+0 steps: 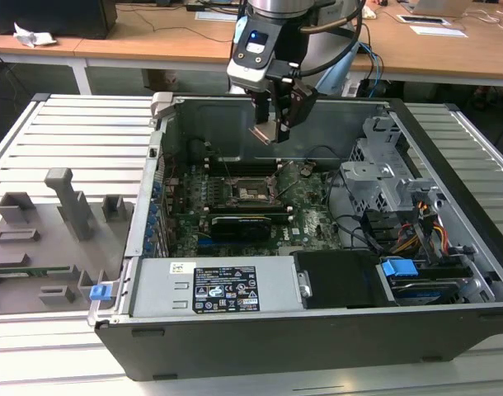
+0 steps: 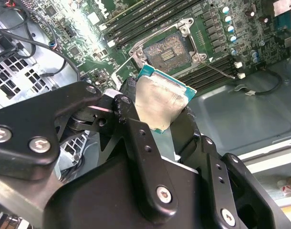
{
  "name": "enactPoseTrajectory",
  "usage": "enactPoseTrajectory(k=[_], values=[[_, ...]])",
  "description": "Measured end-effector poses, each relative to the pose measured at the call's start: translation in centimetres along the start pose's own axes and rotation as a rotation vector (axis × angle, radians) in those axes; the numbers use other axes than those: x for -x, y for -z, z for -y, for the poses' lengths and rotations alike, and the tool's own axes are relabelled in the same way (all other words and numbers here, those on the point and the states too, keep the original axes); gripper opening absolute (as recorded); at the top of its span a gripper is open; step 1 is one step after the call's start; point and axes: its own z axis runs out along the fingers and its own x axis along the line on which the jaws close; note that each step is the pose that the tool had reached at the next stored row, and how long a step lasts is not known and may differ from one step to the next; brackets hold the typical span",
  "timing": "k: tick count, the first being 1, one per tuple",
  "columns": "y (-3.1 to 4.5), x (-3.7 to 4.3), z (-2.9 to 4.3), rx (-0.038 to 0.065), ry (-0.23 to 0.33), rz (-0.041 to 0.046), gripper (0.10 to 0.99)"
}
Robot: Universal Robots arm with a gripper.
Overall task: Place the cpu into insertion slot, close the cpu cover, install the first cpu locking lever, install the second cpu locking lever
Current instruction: 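Place the cpu into insertion slot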
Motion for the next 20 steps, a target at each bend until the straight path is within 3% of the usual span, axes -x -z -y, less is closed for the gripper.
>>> enactPoseTrajectory(k=[20], values=[[-0.10, 0.00, 0.01, 0.001, -0.046, 0.0041, 0.533]])
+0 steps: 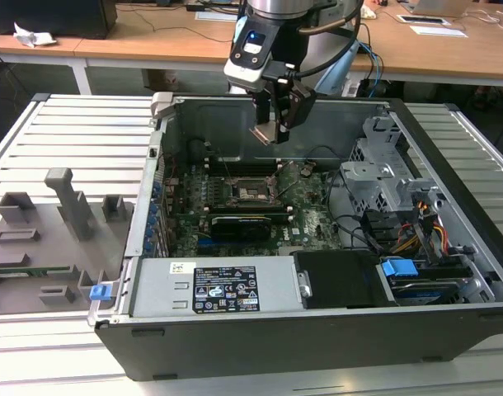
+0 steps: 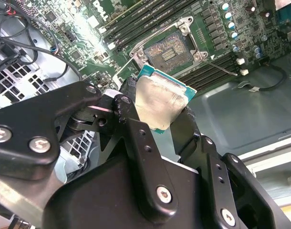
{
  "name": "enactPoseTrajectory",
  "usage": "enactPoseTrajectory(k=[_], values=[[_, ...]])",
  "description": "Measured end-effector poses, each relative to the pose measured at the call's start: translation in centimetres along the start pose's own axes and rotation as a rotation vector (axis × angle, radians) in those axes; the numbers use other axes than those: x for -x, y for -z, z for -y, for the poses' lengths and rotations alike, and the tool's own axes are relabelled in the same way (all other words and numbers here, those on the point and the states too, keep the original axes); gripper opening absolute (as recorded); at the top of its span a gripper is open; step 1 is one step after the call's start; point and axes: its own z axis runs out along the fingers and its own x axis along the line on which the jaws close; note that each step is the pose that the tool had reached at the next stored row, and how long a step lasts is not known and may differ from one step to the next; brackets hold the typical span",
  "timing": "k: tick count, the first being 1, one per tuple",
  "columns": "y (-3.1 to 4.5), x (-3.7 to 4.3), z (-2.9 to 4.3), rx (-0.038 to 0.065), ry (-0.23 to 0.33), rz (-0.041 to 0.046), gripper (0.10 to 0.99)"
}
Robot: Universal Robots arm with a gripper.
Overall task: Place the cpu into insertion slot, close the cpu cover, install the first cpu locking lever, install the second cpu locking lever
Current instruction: 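Place the cpu into insertion slot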
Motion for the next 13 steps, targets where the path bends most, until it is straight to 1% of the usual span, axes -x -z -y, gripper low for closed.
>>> enactPoseTrajectory(k=[13], values=[[-0.04, 0.00, 0.00, 0.000, -0.028, 0.0025, 0.533]])
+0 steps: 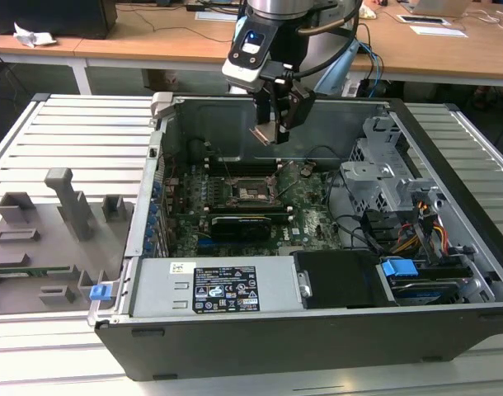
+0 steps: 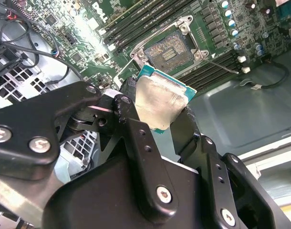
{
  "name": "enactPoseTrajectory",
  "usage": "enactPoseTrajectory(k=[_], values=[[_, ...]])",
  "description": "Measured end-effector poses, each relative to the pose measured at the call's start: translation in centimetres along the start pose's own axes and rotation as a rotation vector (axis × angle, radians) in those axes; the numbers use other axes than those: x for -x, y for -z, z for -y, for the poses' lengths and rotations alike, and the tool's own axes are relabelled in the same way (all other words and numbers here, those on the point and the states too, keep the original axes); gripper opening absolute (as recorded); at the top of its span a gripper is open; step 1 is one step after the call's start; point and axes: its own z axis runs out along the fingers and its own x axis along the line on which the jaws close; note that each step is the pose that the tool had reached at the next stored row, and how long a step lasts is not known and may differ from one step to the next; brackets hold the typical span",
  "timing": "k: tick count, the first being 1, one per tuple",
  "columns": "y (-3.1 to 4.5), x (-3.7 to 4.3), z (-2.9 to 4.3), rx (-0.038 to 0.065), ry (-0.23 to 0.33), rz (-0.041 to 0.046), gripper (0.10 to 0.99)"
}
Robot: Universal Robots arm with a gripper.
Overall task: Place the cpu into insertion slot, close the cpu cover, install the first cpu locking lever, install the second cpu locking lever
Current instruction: 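Place the cpu into insertion slot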
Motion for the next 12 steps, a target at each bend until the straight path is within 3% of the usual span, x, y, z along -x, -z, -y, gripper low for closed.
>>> enactPoseTrajectory(k=[6, 12], values=[[-0.06, 0.00, 0.00, 0.000, -0.015, 0.0013, 0.533], [-0.24, 0.01, 0.02, 0.001, -0.072, 0.0065, 0.533]])
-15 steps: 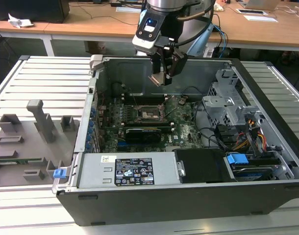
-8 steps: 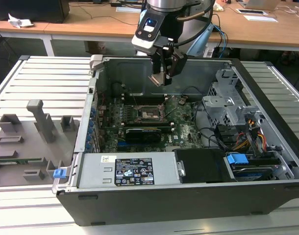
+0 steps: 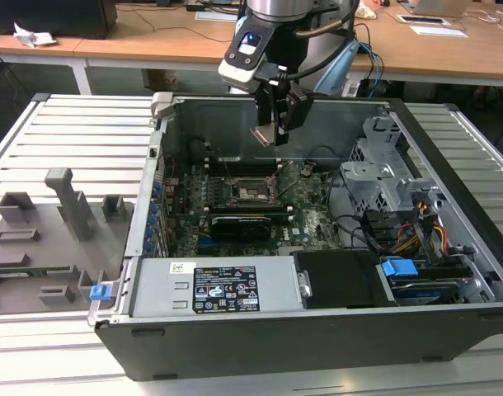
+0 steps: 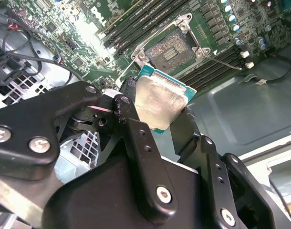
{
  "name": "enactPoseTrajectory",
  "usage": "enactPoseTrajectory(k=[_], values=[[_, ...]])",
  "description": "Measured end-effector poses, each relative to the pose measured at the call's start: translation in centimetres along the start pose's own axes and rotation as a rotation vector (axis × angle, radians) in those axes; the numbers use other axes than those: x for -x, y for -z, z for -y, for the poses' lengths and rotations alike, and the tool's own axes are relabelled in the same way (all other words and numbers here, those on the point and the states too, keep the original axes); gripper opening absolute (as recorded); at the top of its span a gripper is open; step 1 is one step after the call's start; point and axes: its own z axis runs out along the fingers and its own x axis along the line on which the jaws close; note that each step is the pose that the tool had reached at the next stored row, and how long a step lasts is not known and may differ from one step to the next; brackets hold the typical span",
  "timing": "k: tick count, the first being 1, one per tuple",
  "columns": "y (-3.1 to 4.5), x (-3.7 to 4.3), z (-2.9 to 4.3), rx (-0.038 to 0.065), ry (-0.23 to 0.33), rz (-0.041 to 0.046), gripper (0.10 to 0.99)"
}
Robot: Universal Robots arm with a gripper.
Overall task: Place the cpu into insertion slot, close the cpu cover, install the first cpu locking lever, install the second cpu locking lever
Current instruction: 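Place the cpu into insertion slot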
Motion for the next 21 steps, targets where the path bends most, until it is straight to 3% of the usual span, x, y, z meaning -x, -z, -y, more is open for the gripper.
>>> enactPoseTrajectory(k=[5, 21], values=[[-0.17, -0.01, 0.04, 0.001, -0.043, 0.0038, 0.533], [-0.52, 0.00, 0.08, 0.002, -0.109, 0.0098, 0.533]])
